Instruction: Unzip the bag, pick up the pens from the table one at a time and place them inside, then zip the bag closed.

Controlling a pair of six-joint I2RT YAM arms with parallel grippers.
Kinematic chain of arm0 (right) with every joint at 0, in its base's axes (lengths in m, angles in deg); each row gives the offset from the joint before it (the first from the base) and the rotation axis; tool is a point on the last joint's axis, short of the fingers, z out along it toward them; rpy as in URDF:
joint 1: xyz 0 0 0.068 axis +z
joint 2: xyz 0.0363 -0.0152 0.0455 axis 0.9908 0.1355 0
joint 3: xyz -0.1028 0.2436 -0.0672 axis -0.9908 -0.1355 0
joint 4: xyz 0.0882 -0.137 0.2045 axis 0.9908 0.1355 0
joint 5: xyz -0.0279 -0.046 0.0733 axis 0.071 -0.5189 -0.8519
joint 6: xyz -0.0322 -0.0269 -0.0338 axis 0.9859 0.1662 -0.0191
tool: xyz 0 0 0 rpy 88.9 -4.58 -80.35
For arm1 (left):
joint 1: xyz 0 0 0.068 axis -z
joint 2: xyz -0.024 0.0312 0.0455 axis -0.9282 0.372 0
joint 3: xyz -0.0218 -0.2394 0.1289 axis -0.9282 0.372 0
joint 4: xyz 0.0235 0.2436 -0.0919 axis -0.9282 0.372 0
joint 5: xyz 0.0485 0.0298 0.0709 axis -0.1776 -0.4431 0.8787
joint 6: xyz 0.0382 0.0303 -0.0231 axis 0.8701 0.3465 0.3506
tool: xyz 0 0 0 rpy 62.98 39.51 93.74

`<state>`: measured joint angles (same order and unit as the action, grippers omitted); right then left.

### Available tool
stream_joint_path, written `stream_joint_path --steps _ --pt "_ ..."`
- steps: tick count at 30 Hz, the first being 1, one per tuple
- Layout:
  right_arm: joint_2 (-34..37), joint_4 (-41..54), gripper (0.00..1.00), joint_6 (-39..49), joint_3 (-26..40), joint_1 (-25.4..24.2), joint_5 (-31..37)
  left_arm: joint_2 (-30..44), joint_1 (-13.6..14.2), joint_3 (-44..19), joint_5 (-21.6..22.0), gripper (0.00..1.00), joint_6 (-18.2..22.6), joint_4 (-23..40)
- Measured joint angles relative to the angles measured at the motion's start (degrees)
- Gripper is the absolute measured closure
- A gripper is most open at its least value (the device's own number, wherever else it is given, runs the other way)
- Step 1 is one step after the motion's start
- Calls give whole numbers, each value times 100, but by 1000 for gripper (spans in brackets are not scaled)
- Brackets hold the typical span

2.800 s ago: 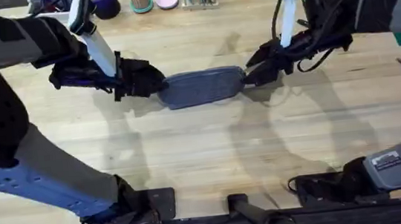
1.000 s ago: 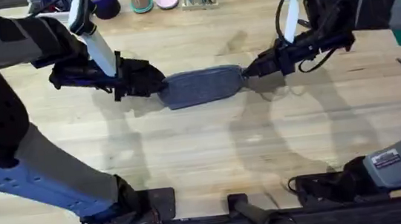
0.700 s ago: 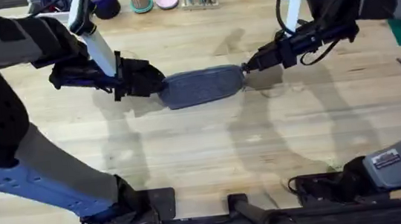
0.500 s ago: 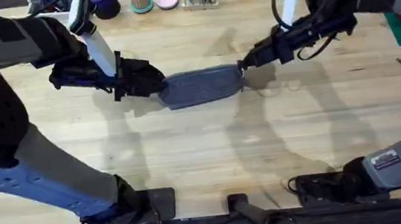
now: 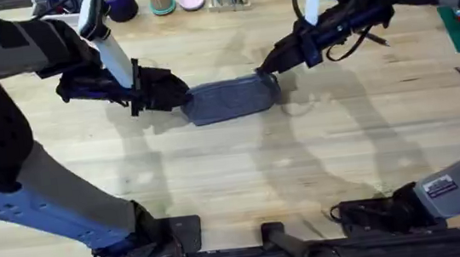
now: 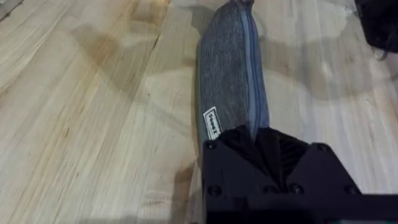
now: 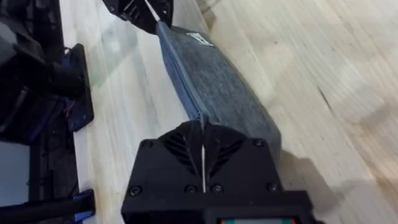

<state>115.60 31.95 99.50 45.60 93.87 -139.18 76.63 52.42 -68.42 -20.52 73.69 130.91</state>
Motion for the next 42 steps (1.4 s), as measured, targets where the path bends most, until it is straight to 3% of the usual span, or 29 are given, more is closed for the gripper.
stream_joint_path --steps 18,32,42 --pt "0 -413 971 -314 48 711 215 0 2 0 2 959 0 3" --pt "0 -1590 971 -1071 74 1627 827 0 2 0 0 959 0 2" --pt "0 -2125 971 -1433 74 1957 1102 0 0 0 -2 959 0 0"
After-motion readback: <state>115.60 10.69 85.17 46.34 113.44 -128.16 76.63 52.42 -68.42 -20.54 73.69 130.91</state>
